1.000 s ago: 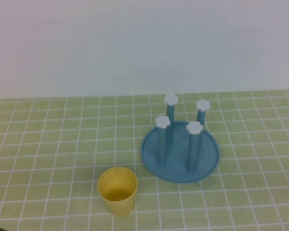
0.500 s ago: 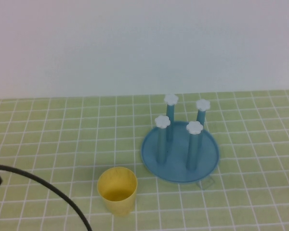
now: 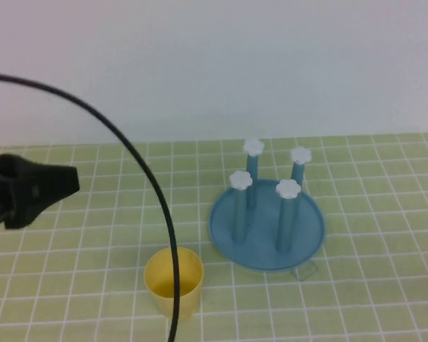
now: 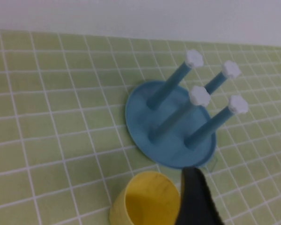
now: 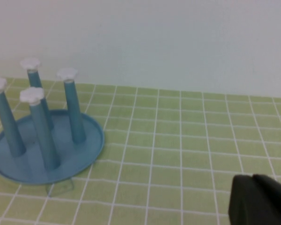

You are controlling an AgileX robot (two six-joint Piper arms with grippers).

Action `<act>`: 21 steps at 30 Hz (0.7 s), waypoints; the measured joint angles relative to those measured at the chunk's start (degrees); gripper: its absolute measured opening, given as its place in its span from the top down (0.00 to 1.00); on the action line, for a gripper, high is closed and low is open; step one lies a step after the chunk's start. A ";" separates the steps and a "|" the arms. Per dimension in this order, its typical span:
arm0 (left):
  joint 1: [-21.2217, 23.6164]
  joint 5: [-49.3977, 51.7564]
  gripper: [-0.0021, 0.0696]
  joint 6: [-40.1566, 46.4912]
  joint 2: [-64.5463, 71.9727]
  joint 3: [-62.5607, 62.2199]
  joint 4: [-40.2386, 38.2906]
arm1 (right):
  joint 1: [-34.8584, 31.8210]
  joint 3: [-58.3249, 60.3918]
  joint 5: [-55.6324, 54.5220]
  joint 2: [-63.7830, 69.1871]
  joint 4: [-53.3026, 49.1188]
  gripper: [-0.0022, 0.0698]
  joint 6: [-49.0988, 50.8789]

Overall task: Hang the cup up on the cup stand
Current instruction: Pick up the cup from the table

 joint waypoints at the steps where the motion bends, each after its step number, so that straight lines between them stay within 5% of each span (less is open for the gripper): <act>1: 0.00 1.32 0.43 0.10 2.25 -1.91 0.00 | 0.00 0.00 0.84 0.00 0.00 0.97 -0.47; 21: -1.12 14.52 0.44 2.06 27.97 -16.62 5.81 | 0.00 0.00 5.94 0.00 0.00 0.97 -1.90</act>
